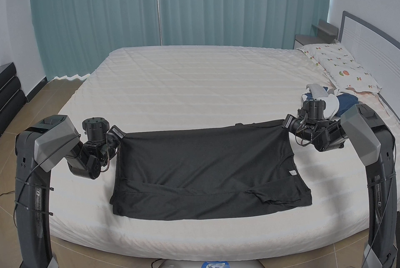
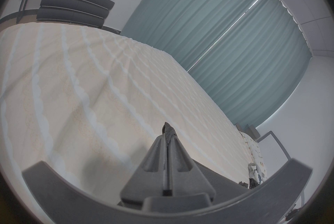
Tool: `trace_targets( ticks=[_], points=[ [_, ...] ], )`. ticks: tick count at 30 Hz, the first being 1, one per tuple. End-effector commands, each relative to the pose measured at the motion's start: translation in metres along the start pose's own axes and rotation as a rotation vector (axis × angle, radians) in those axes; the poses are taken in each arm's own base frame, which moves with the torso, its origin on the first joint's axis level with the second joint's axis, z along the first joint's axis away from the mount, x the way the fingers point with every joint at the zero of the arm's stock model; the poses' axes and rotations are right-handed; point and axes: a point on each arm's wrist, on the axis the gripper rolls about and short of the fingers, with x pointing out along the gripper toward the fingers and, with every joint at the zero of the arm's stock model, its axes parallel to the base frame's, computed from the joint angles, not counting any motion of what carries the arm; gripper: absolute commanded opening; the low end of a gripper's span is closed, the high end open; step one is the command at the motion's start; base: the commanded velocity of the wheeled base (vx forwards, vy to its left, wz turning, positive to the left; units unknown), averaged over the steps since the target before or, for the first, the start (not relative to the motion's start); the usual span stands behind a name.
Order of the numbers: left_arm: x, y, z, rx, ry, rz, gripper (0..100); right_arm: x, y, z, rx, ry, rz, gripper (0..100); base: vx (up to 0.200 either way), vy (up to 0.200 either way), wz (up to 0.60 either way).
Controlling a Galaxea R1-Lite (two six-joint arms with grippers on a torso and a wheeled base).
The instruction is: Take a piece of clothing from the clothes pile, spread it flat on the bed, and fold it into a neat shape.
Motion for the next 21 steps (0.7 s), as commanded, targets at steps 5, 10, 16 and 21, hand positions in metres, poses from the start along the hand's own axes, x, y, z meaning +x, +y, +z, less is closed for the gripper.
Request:
trace_targets(
  ticks=[5,10,16,21],
  points=[
    [0.0,0.0,0.003,-0.004,-0.019,-0.013,0,0.011,0.001,-0.009,-0.005,-0.005,0.011,0,0.0,0.0,0.0],
    [0.0,0.003,0.004,-0.005,-0.02,-0.005,0,0.01,0.002,-0.008,0.006,-0.007,0.01,0,0.0,0.0,0.0],
    [-0.002,0.006,0.008,-0.009,-0.004,-0.014,0,0.005,0.0,-0.007,0.011,0.002,0.001,0,0.0,0.0,0.0],
    [-0.009,0.009,0.011,-0.013,0.023,-0.049,0,-0.008,-0.001,-0.001,0.027,0.014,-0.004,0,0.0,0.0,0.0]
  ],
)
